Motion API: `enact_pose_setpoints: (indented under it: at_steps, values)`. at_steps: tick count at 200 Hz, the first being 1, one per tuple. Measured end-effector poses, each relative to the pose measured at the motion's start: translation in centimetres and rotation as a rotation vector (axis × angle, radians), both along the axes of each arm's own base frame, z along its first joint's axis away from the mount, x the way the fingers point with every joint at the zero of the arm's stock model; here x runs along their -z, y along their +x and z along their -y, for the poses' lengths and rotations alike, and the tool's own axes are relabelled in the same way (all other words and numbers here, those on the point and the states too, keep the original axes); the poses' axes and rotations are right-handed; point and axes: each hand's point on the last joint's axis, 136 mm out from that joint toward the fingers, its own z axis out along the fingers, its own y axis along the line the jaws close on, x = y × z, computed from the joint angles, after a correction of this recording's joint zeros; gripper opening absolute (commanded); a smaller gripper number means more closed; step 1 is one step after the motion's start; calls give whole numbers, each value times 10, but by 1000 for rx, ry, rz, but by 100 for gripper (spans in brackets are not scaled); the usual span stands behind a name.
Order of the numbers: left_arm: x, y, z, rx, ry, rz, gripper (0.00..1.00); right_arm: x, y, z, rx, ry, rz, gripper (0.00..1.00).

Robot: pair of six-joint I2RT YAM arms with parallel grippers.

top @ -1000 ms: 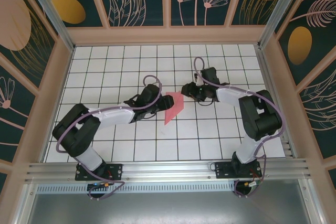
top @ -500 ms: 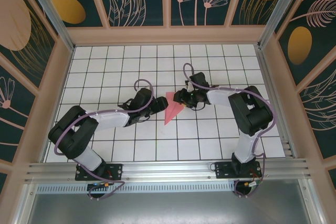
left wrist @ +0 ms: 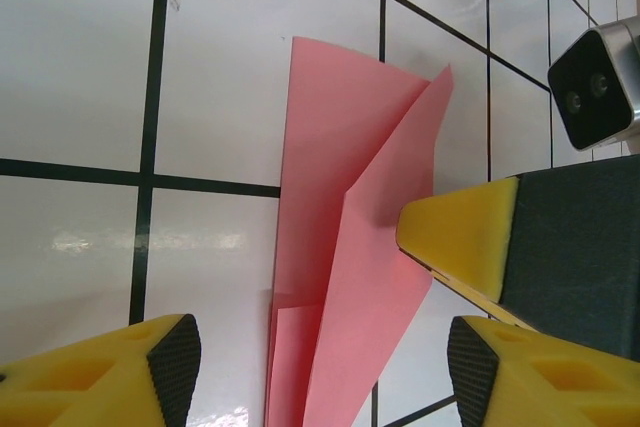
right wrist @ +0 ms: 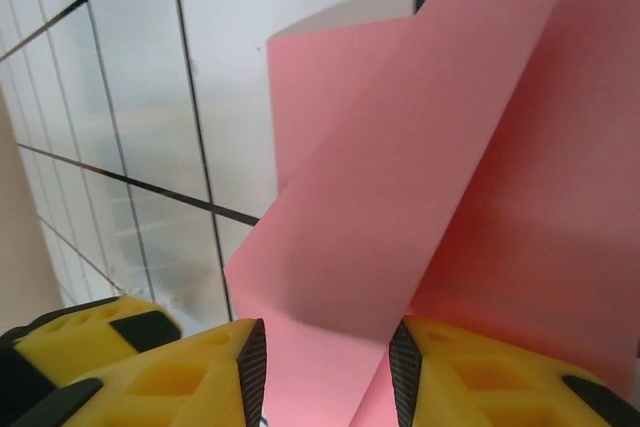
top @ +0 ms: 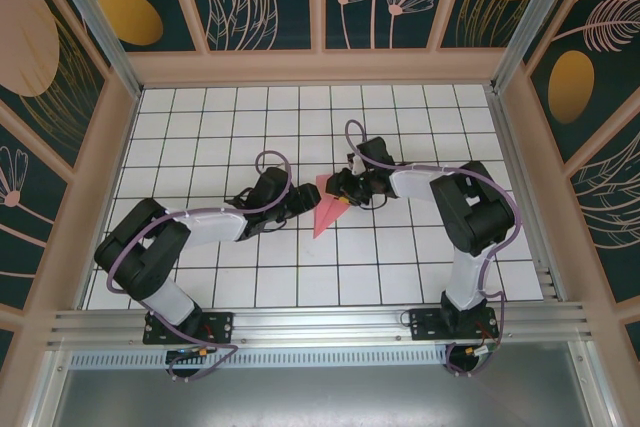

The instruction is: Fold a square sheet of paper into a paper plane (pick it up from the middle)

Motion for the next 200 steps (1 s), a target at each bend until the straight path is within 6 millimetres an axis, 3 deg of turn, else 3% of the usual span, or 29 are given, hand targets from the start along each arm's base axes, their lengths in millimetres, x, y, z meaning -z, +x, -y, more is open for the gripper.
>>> enact_pose_setpoints:
  at_steps: [56, 98, 126, 153, 200]
  values:
    - [3, 2, -6, -17, -3, -10, 69, -8, -7, -14, -30, 66, -8, 33]
    - [9, 0, -14, -32, -14, -25, 71, 6, -13, -15, -38, 60, -38, 9]
    - [2, -1, -19, -34, -54, -20, 78, 2, -14, -16, -50, 84, -16, 5]
    - [-23, -1, -18, -9, -150, 26, 89, -26, -9, -11, -62, 178, 33, 5]
    - [-77, -4, 2, 94, -335, 140, 98, -108, 14, 4, -78, 392, 194, 5]
